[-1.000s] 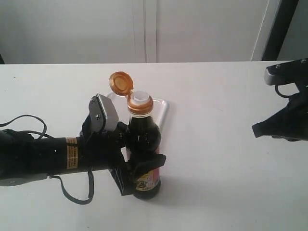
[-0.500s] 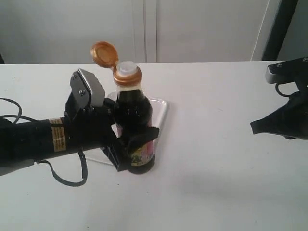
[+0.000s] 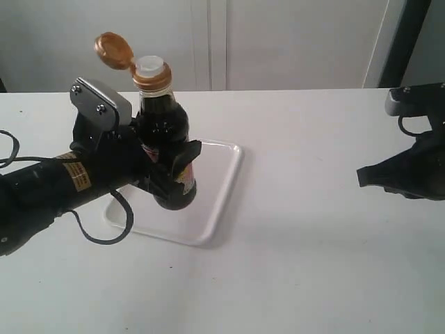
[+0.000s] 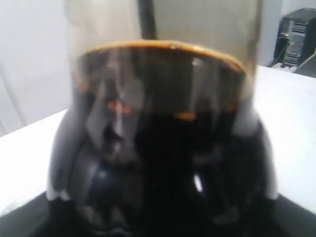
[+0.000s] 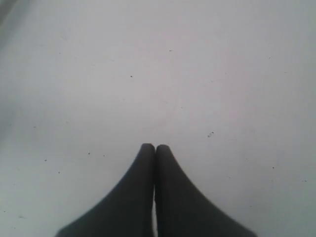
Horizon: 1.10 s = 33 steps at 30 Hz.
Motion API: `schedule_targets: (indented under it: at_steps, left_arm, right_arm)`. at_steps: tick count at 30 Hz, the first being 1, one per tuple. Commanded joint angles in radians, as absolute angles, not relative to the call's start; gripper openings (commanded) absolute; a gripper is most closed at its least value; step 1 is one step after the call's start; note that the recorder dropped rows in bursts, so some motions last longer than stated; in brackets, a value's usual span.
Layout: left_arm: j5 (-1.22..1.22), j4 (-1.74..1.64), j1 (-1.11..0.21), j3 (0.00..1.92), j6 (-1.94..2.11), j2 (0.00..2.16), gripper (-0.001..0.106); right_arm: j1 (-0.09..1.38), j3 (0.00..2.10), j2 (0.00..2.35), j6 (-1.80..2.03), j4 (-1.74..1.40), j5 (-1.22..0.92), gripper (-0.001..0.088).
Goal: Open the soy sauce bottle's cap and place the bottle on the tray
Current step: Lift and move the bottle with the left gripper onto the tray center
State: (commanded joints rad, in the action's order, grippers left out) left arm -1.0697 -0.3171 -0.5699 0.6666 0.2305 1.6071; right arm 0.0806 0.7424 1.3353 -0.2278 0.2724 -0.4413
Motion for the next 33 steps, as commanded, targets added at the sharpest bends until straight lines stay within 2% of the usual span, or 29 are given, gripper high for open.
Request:
schedule_targets:
  at_steps: [19, 33]
  left_arm:
    - [-1.107, -0.231, -0.57, 0.858, 0.142, 1.825, 0.0]
    - [-1.094, -0.146, -0.57, 0.922, 0.105, 1.912, 0.0]
  right_arm:
    - [0.081, 0.742, 1.335, -0.228, 0.294, -0.428, 0.0]
    - [0.081, 0.742, 1.335, -0.228, 0.322, -0.418, 0.0]
